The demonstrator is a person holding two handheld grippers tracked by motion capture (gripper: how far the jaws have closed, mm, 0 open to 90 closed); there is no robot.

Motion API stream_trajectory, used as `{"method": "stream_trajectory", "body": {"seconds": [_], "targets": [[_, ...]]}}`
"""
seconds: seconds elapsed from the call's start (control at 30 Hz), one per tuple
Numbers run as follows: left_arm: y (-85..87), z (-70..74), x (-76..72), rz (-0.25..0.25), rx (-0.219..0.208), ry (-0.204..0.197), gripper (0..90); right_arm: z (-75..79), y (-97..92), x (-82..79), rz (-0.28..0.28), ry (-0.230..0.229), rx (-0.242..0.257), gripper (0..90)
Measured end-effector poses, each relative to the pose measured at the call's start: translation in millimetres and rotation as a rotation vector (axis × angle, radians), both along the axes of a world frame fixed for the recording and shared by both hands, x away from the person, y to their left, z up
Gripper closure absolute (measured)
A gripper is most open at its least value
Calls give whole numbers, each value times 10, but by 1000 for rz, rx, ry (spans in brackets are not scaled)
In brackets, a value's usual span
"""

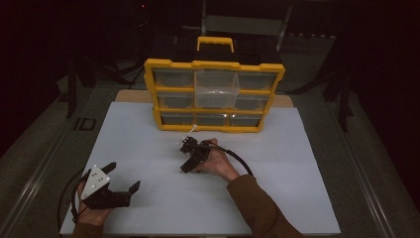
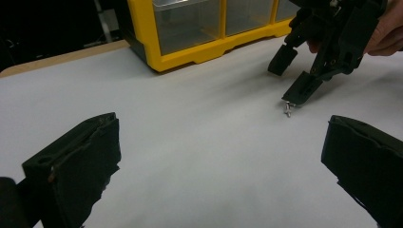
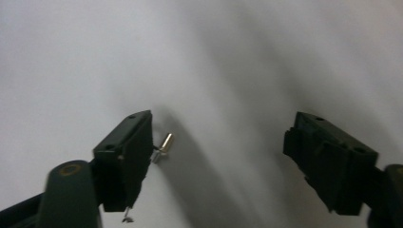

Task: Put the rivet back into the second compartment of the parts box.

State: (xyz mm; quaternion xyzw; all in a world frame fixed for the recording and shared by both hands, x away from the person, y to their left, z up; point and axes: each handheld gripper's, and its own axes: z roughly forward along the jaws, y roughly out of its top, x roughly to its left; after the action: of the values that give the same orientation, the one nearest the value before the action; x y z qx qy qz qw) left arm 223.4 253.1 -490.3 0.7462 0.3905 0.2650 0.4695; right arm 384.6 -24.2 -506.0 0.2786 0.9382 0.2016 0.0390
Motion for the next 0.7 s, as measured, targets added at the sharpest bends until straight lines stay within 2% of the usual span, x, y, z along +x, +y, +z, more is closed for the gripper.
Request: {"method": "stream_trajectory", "body": {"seconds": [0.27,0.37,0.47,0.7], "targets": [[0,0,0,2,1,2,0,7,23,-37,31,18,-2,432],[0,-3,2,2,0,3,0,14,31,-47,45,10,-1,520],[-1,-2,2,2,0,2,0,20,34,-57,73,-13,-26,603],[-4,-3,2,2,0,3,0,37,50,-79,91,2,-43,723]]}}
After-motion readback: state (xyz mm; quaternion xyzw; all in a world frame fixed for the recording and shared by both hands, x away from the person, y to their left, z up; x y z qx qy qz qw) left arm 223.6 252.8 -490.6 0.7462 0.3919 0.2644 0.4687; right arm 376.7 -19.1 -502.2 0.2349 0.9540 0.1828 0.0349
